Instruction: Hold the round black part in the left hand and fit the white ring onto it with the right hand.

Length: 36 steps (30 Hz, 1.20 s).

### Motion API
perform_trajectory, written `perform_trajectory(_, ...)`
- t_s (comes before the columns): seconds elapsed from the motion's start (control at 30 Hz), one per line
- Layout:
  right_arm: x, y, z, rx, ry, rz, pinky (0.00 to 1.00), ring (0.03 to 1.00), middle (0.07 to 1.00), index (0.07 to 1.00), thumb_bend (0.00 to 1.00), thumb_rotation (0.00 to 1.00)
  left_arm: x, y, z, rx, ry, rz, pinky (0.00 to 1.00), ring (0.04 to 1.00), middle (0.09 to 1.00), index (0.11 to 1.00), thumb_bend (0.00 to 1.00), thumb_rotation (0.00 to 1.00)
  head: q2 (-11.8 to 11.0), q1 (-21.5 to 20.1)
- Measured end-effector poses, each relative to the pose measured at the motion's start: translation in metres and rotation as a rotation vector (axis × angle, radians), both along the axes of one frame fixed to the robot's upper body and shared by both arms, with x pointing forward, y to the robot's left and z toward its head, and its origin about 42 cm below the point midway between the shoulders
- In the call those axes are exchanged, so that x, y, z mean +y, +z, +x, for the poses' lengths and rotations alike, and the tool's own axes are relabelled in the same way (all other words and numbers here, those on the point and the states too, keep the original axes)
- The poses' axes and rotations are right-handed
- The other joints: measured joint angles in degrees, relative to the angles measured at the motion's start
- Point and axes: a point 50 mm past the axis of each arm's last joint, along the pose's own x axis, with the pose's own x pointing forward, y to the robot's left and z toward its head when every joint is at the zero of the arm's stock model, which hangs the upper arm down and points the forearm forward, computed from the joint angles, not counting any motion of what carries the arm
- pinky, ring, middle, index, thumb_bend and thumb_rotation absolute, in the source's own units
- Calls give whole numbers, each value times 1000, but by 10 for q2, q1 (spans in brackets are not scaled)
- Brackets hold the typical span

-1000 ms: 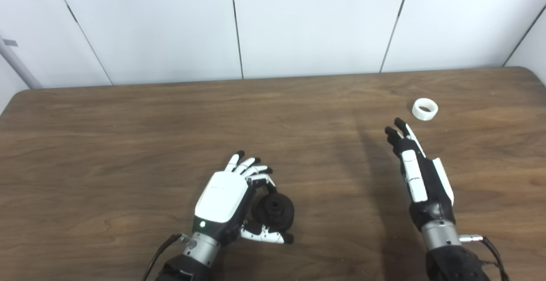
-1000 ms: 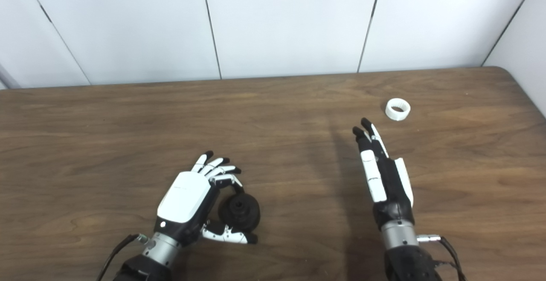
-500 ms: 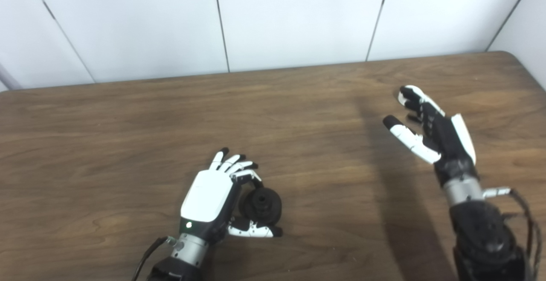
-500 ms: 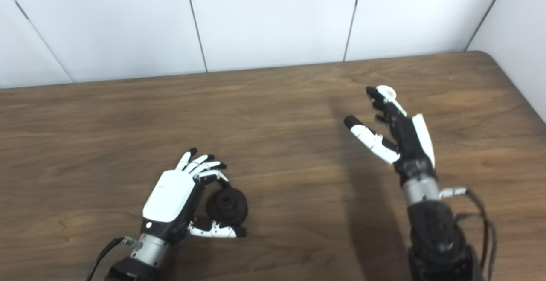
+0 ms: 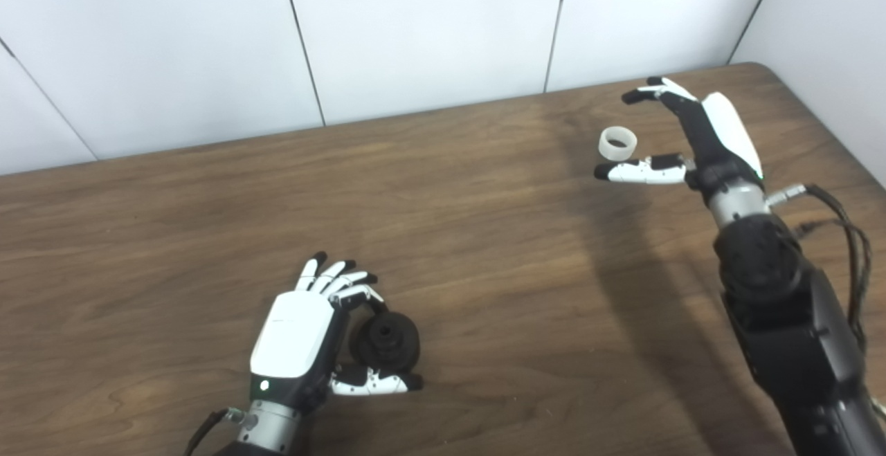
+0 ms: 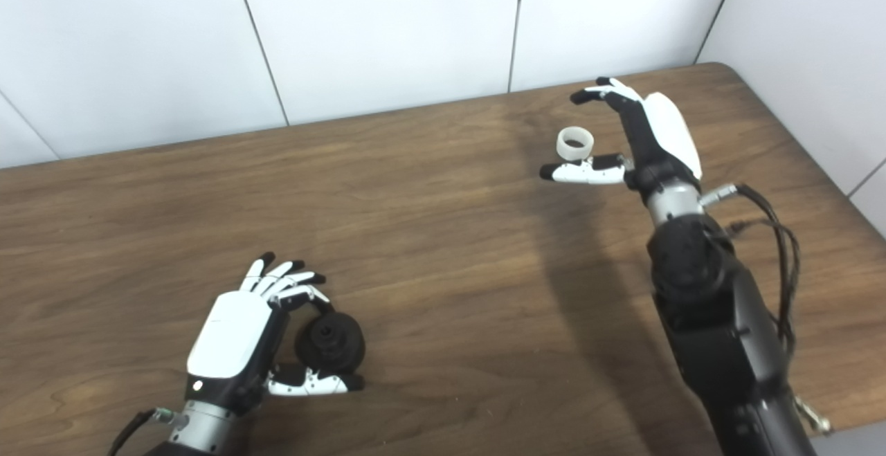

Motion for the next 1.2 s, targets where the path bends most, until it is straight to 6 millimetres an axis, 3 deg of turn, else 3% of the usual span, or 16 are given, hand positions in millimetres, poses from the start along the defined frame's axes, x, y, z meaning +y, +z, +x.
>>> perform_trajectory(0.3, -31, 9, 43, 70, -67, -90, 985, 1000, 967, 731, 865, 240, 5, 0, -1, -3, 3, 7, 1000, 874, 776, 484, 524, 51, -4, -12)
perform_trajectory(0.73, -41, 0, 88, 235, -67, -137, 1000, 1000, 971, 735, 880, 275, 9, 0, -4, 1, 6, 8, 1000, 876, 769, 484, 524, 50, -5, -26)
perform_trajectory(0.93, -35, -9, 92, 316, -35, -184, 986, 1000, 965, 738, 861, 261, 9, 0, -6, 6, 3, 9, 1000, 878, 771, 484, 524, 51, -4, -26)
perform_trajectory(1.2, -35, -16, 98, 386, -43, -217, 882, 991, 928, 726, 870, 257, 11, 1, -8, 7, 6, 9, 1000, 874, 767, 483, 524, 50, -4, -25)
